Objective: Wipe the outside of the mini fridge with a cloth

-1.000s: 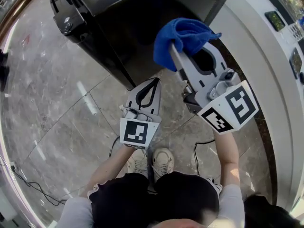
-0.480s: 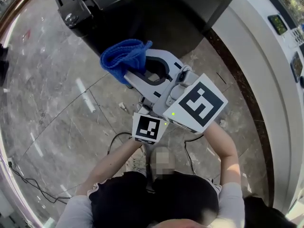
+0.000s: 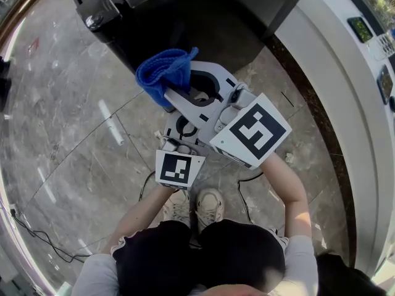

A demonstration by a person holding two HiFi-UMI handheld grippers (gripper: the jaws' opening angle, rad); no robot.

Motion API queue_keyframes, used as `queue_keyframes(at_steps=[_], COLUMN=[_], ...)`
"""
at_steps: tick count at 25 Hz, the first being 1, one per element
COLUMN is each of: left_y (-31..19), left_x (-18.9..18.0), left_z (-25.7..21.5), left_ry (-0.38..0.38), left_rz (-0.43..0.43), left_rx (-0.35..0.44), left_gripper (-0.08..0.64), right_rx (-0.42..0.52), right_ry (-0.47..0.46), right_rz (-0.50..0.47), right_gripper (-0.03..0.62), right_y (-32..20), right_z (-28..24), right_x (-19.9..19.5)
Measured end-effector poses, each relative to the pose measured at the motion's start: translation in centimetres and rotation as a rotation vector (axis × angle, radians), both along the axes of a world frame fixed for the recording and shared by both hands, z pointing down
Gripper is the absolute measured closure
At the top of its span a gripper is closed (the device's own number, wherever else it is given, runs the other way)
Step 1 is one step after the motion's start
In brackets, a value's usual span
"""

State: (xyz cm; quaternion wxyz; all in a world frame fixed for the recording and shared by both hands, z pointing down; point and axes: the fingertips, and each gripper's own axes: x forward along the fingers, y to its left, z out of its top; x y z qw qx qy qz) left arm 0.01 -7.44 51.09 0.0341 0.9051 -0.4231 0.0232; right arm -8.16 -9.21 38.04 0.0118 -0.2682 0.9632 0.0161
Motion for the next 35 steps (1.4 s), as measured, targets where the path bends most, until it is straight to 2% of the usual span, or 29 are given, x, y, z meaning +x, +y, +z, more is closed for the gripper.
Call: queue_keyframes(at_steps=[2, 5, 7, 16, 20, 25, 30, 35], left_y=[-0.2, -0.4, -0.4, -0.4, -0.5, -0.4, -0.5, -0.5], left_x=[-0.1, 0.1, 0.4, 0.4, 0.1, 0.0, 0.2, 0.0], left_z=[-0.3, -1.5, -1.8, -2.5, -2.3, -2.1, -1.8, -1.4], left_ry=[0.001, 0.064, 0.076, 0.087, 0.084, 0.079, 0.080, 0.072], left_rz=[-0.002, -0.014, -0.010, 0.001, -0.003, -0.001, 0.001, -0.006], left_rx=[0.006, 0.058, 0.067, 0.065, 0.061, 0.058, 0.052, 0.042], left_gripper=[0.555, 0.555, 0.555, 0.555, 0.555, 0.555, 0.555, 0.555], right_rx=[-0.011, -0.011, -0.012, 0.005, -0.016, -0.066, -0.053, -0.066], right_ry=[0.013, 0.024, 0.018, 0.033, 0.032, 0.003, 0.079, 0.115], right_rz=[0.032, 0.089, 0.138, 0.364, 0.464, 0.660, 0.832, 0.890], right_gripper=[0.517, 0.517, 0.517, 0.517, 0.517, 0.517, 0.517, 0.517], right_y=[-0.5, -1.4, -2.3, -6.4, -8.0, -11.0, -14.1, -15.7], right_z=[0.4, 0.7, 0.7, 0.8, 0.9, 1.8, 2.3, 2.5], right_x=[1.2, 3.1, 4.8, 13.0, 16.4, 22.5, 28.5, 31.4])
